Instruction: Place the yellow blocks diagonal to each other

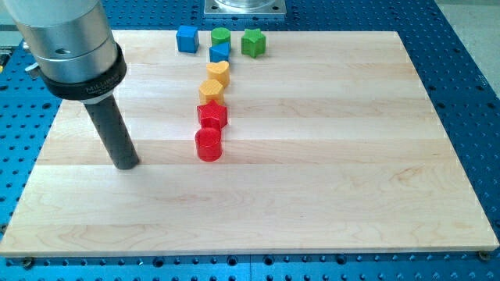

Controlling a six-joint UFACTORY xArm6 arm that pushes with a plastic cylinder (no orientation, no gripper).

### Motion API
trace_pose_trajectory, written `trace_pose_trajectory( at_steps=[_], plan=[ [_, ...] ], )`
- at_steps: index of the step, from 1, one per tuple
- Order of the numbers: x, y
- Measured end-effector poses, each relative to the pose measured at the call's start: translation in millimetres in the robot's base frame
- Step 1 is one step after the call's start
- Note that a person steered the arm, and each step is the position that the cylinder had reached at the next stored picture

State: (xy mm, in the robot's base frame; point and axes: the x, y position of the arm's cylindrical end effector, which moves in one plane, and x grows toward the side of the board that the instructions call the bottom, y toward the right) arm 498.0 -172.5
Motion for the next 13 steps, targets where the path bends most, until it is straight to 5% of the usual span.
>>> trace_pose_trajectory(
  at_steps=[2,4,5,6,8,11,13],
  plan=[
    [-1.3,-2.3],
    [31.6,179.1],
    [-44.0,252.7],
    [-124.8,260.2],
    [-185.5,189.8],
    [-130.1,22.3],
    [-160.5,199.5]
  ],
)
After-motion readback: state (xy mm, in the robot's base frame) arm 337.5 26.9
